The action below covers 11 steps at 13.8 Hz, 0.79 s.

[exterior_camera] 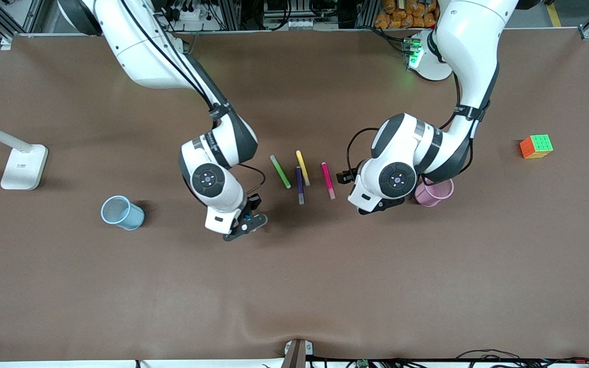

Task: Place pink and blue markers in matching cups
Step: 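Grasp the blue marker with the right gripper while the left gripper approaches markers, then carry the blue marker with the right gripper over the blue cup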

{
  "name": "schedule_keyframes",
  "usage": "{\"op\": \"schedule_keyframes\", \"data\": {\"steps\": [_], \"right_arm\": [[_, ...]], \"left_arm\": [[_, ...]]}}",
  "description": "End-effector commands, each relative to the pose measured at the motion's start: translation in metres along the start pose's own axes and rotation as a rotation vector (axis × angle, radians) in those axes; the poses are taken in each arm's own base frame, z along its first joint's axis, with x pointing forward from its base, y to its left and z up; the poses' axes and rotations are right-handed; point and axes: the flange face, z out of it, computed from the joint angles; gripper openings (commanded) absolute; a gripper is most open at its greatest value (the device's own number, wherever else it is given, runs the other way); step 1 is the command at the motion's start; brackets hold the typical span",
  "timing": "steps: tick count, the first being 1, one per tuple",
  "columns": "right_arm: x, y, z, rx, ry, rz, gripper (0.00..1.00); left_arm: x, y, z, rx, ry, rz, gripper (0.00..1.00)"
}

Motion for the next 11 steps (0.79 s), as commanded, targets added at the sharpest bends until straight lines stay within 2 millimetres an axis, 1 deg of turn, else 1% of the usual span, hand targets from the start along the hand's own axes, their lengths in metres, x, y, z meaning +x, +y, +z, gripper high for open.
{"op": "schedule_keyframes", "data": {"steps": [1,3,4,6,8,11], "right_arm": [[-0.008,0.021,-0.029,0.014,-0.029,-0.028,0.0],[-0.014,0.038,-0.044,0.02,-0.059,-0.047,0.0],[-0.019,0.05,-0.053,0.027,-0.081,-0.056,0.0],[-0.028,0.07,-0.065,0.029,-0.125,-0.075,0.0],[-0.035,0.082,-0.072,-0.002,-0.165,-0.09,0.0],[-0.045,0.1,-0.074,-0.038,-0.224,-0.088,0.0]], "left_arm": [[0.003,0.006,-0.004,-0.025,0.01,-0.014,1.0],[0.004,0.007,-0.006,-0.034,0.032,-0.011,1.0],[0.001,0.009,-0.007,-0.035,0.034,-0.007,1.0],[0.001,0.007,-0.009,-0.03,0.033,-0.013,1.0],[0.001,0.006,-0.011,-0.03,0.036,-0.029,1.0],[0.001,0.006,-0.012,-0.032,0.038,-0.032,1.0]]}}
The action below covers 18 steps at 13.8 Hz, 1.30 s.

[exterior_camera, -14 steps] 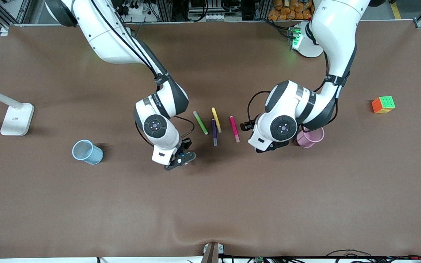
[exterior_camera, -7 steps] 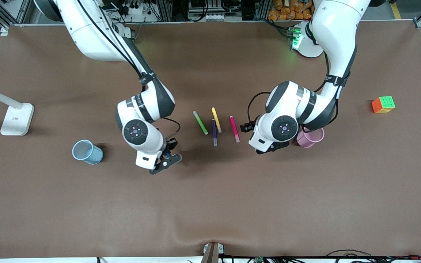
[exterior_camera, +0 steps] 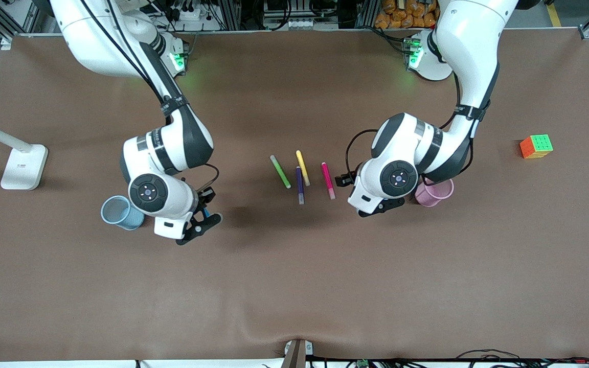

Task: Place pink and blue markers in matching cups
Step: 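Carry the blue marker with the right gripper over the blue cup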

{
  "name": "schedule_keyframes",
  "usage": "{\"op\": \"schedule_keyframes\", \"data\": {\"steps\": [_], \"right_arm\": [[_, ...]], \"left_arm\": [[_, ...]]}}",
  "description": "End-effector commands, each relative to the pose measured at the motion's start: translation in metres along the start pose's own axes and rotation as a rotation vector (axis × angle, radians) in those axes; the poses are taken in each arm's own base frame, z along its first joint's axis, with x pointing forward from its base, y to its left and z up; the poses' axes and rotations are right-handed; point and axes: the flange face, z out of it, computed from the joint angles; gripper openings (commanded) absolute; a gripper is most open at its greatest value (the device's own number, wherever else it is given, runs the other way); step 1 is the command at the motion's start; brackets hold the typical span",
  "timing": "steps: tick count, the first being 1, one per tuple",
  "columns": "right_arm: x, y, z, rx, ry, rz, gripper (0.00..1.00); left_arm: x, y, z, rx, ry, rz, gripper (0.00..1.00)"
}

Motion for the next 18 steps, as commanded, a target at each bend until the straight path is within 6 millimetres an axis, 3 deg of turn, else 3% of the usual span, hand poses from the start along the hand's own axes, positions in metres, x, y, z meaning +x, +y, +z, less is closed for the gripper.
{"op": "schedule_keyframes", "data": {"steps": [1,18], "right_arm": [[-0.013,0.011,-0.003,-0.023,-0.055,-0.006,0.0],[-0.086,0.123,0.005,-0.016,-0.343,0.011,0.0]], "left_arm": [[-0.002,0.003,-0.008,-0.007,0.01,-0.019,1.0],[-0.038,0.005,-0.07,-0.066,0.078,-0.097,1.0]]}}
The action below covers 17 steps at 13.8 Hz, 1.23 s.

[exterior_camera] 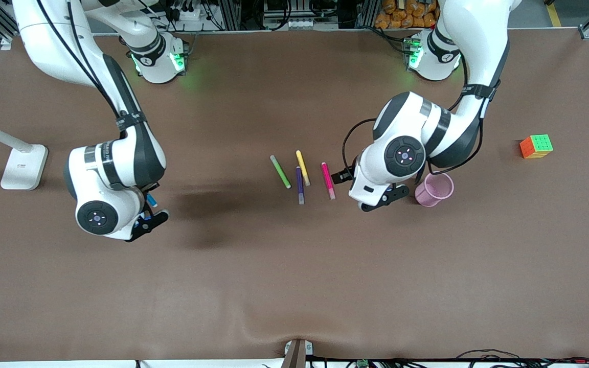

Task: Place pink and blue markers in matching cups
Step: 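Carry the blue marker with the right gripper over the blue cup, then lower the blue marker into the blue cup and open the right gripper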

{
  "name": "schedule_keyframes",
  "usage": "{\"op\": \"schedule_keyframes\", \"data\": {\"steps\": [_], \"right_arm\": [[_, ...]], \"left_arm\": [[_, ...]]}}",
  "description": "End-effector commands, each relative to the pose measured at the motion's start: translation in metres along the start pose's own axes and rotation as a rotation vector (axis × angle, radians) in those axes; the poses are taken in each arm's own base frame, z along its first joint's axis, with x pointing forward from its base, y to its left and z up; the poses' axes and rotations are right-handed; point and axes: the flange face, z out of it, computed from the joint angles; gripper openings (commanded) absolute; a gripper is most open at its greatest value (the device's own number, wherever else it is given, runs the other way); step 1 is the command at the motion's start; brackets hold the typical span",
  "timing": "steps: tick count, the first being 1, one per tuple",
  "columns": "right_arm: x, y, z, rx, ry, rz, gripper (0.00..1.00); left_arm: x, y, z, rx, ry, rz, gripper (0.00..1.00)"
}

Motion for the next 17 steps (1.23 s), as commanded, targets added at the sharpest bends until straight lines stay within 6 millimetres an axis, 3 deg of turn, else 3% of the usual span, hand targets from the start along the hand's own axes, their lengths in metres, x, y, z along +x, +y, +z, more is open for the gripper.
{"op": "schedule_keyframes", "data": {"steps": [1,3,8,9,14,17], "right_arm": [[-0.018,0.017,-0.007,-0.025,-0.027,-0.003,0.0],[-0.025,0.033,-0.011,-0.023,-0.032,0.002,0.0],[-0.035,0.056,-0.004,-0.036,-0.064,0.029,0.0],[-0.035,0.062,0.0,-0.03,-0.067,0.028,0.0],[-0.028,0.082,0.026,-0.014,-0.084,0.02,0.0],[-0.019,0.086,0.034,-0.023,-0.066,0.016,0.0]], "left_arm": [[-0.007,-0.001,-0.005,0.006,-0.002,-0.017,1.0],[-0.01,0.003,0.004,0.018,-0.01,-0.012,1.0],[-0.018,0.021,0.057,0.073,-0.067,-0.006,1.0],[-0.027,0.027,0.064,0.085,-0.071,0.008,1.0],[-0.051,0.044,0.082,0.128,-0.049,-0.011,1.0],[-0.049,0.04,0.061,0.11,-0.024,-0.009,1.0]]}}
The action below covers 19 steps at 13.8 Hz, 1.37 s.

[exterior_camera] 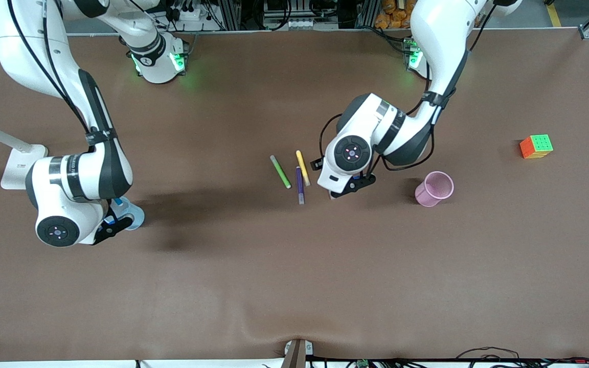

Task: Place pink and blue markers in matching cups
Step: 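Lower the blue marker into the blue cup and open the right gripper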

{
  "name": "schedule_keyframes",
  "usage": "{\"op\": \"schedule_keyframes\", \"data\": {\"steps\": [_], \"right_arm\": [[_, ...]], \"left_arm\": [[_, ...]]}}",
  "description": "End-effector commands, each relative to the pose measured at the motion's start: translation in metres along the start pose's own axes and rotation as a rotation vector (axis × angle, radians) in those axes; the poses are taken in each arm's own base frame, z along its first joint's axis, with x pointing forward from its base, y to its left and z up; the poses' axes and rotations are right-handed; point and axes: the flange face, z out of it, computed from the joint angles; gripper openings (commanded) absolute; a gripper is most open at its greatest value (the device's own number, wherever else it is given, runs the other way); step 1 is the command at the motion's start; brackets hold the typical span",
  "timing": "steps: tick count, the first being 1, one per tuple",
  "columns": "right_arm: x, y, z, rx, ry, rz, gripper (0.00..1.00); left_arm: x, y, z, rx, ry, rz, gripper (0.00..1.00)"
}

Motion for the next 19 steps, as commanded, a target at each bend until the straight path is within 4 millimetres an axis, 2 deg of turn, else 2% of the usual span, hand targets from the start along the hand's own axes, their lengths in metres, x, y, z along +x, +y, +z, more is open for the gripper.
{"op": "schedule_keyframes", "data": {"steps": [1,3,8,12,13,14,15,19], "right_arm": [[0.006,0.008,0.004,-0.018,0.015,-0.013,0.0],[0.011,0.01,0.006,-0.028,0.031,-0.015,0.0],[0.021,0.017,0.014,-0.043,0.07,-0.023,0.0],[0.024,0.02,0.018,-0.043,0.074,-0.018,0.0],[0.025,0.02,0.019,-0.043,0.074,-0.017,0.02],[0.025,0.02,0.019,-0.043,0.074,-0.014,0.11],[0.025,0.02,0.019,-0.043,0.074,-0.014,0.13],[0.026,0.021,0.017,-0.046,0.083,-0.009,0.36]], "left_arm": [[0.003,-0.008,-0.018,-0.01,0.028,-0.018,1.0],[0.006,-0.009,-0.019,-0.01,0.029,-0.022,1.0],[-0.006,-0.006,-0.027,-0.023,0.032,-0.033,1.0],[-0.018,0.004,-0.018,-0.013,0.024,-0.031,1.0],[-0.021,0.006,-0.014,-0.008,0.021,-0.027,1.0],[-0.02,0.008,-0.007,0.001,0.015,-0.026,1.0],[-0.02,0.01,-0.001,0.008,0.013,-0.025,1.0],[-0.011,0.014,0.023,0.025,-0.012,-0.033,1.0]]}}
